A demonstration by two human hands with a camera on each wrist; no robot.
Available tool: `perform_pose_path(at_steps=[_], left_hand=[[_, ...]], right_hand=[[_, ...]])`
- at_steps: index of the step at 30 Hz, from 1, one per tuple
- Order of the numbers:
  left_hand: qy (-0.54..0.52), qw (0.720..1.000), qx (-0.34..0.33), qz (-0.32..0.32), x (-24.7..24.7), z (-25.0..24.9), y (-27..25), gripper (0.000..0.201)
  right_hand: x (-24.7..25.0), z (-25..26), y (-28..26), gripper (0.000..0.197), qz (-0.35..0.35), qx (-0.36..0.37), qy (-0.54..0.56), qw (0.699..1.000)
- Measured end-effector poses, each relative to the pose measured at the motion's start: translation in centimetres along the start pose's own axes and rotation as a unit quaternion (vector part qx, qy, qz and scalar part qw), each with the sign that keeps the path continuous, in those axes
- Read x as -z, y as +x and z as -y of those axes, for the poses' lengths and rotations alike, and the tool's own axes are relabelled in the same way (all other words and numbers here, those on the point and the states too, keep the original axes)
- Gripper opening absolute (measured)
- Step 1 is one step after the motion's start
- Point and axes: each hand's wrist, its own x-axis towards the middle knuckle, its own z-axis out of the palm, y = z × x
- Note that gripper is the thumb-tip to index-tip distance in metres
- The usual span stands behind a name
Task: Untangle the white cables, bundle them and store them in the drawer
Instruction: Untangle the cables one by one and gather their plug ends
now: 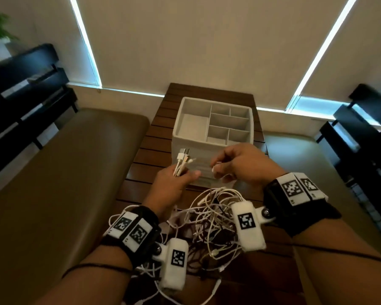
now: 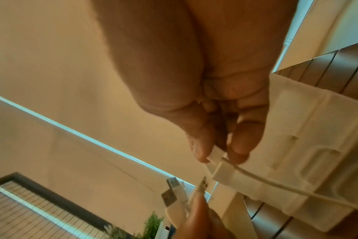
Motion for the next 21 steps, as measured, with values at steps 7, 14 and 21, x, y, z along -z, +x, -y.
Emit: perform_pose_path(at_steps=[7, 14, 21], left_hand=[[-0.015, 0.997, -0.016, 0.070, -1.8, -2.5, -1.4, 0.005], [-0.070, 0.995, 0.016, 0.068, -2.4, -2.9, -1.6, 0.025], [-0.046, 0.999, -0.012, -0.019, -2.2, -2.5, 0.2, 0.037]], right_hand=[[-0.1, 1.4, -0.7, 0.009, -0.054, 0.062, 0.080, 0.993], [-1.8, -0.8, -1.3, 0.022, -0.058, 0.021, 0.222, 0.973], [-6.6, -6.2, -0.7, 0.004, 0.042, 0.054, 0.078, 0.995]])
